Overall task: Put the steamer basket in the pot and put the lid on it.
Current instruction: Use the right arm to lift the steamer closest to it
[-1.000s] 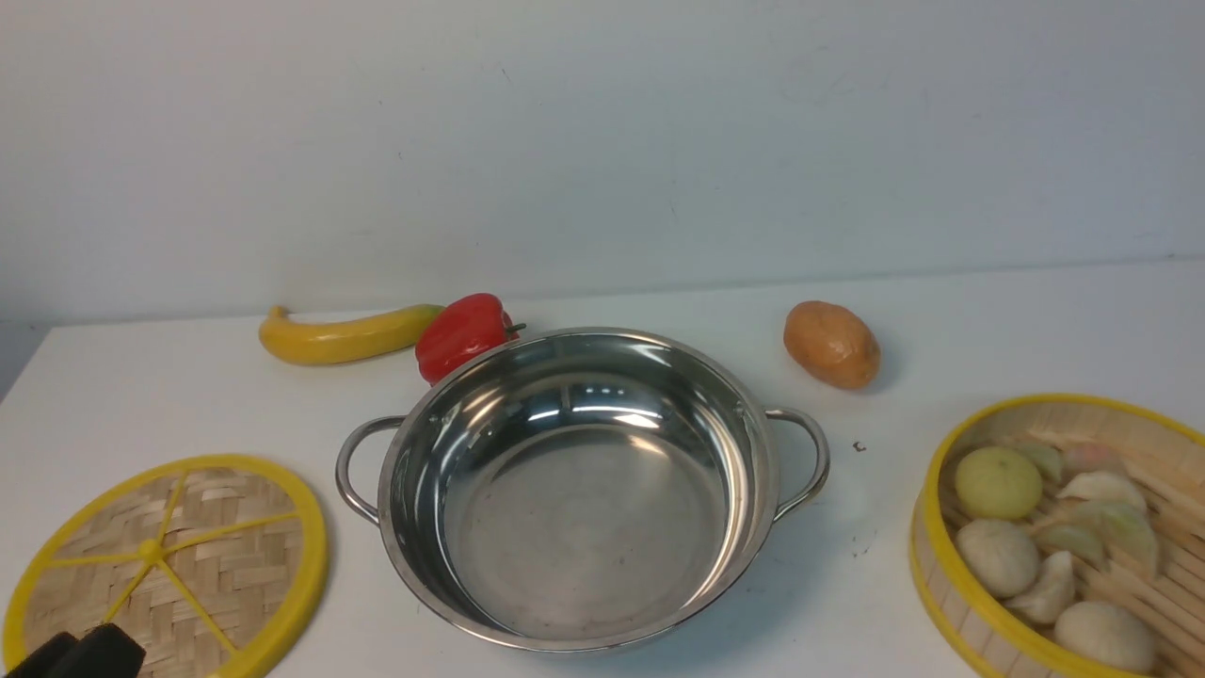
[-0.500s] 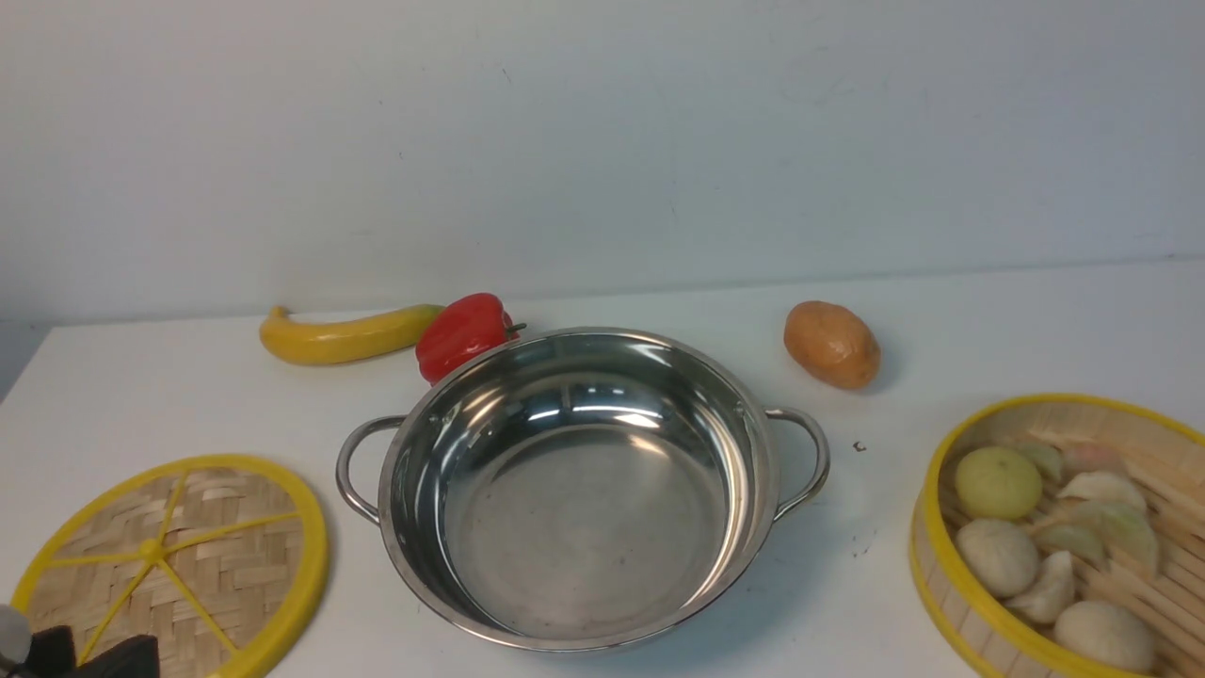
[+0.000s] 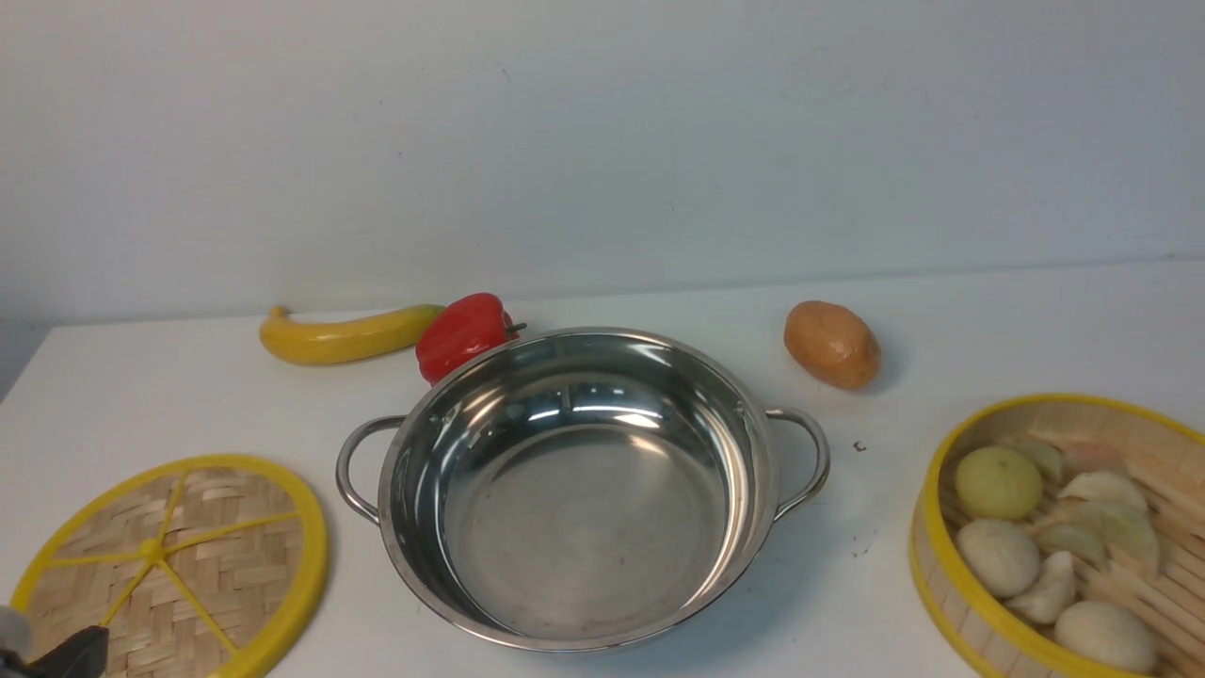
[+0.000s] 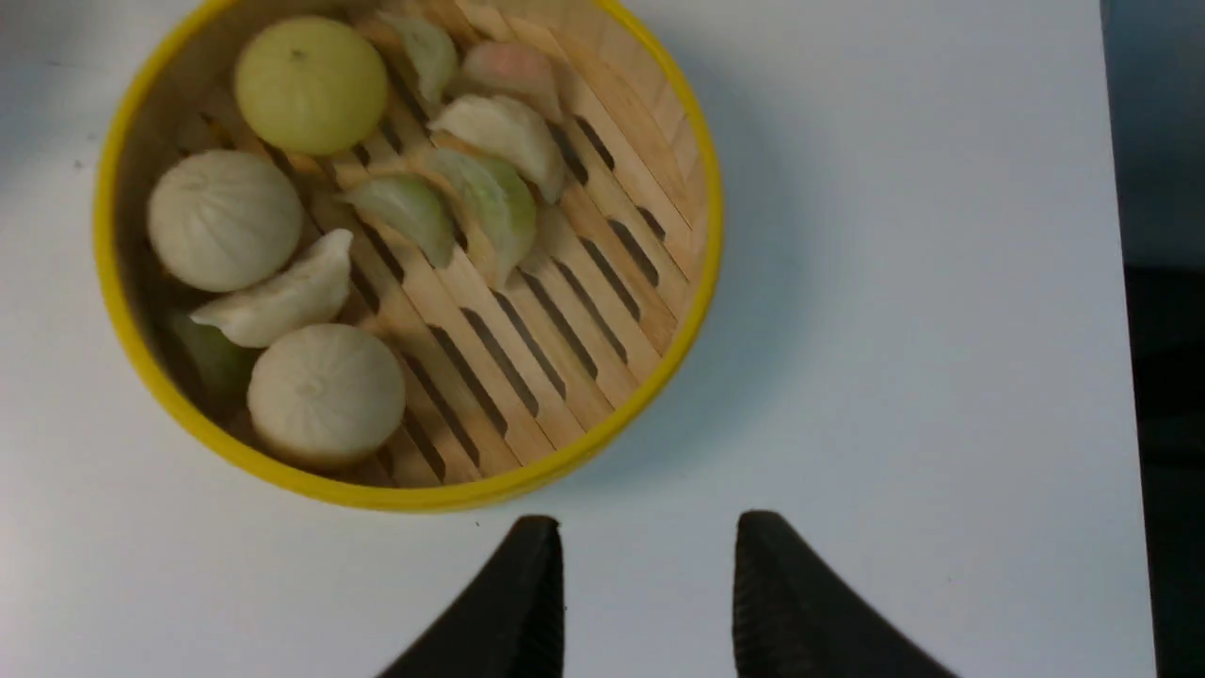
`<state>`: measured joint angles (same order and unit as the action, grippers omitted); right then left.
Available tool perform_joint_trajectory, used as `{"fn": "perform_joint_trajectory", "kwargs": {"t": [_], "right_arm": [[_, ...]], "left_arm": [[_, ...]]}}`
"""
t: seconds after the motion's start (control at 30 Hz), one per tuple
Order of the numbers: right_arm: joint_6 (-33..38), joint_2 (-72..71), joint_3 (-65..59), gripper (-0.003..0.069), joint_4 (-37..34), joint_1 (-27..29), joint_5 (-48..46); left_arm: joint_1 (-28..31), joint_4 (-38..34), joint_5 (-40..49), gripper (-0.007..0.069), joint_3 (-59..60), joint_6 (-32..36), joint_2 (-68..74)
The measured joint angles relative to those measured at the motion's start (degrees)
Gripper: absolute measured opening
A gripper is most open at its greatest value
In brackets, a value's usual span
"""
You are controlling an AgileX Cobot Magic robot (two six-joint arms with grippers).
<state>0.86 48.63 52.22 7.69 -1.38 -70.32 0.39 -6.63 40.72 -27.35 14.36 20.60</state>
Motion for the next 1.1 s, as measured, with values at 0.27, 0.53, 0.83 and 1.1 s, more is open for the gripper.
{"fn": "perform_joint_trajectory", "kwargs": {"t": [0.27,0.53,0.83,1.1], "right_arm": [[1.31,14.72,8.71,0.023,-6.17,0.32,-1.32],[7.67,22.8,9.89,0.0269,-12.28,9.69,2.24],[15.65,31.01,9.89,0.0297,-18.65,16.03,5.15],[15.65,38.71,11.36,0.0382,-15.12,16.06,7.94]], "left_arm": [[0.0,0.0,-0.5,0.0473,0.0,-0.54,0.04],[0.0,-0.43,-0.74,0.0473,0.0,-0.56,0.04],[0.0,-1.03,-0.89,0.0473,0.0,-0.61,0.04],[0.0,-1.33,-1.35,0.0473,0.0,-0.61,0.04]]}}
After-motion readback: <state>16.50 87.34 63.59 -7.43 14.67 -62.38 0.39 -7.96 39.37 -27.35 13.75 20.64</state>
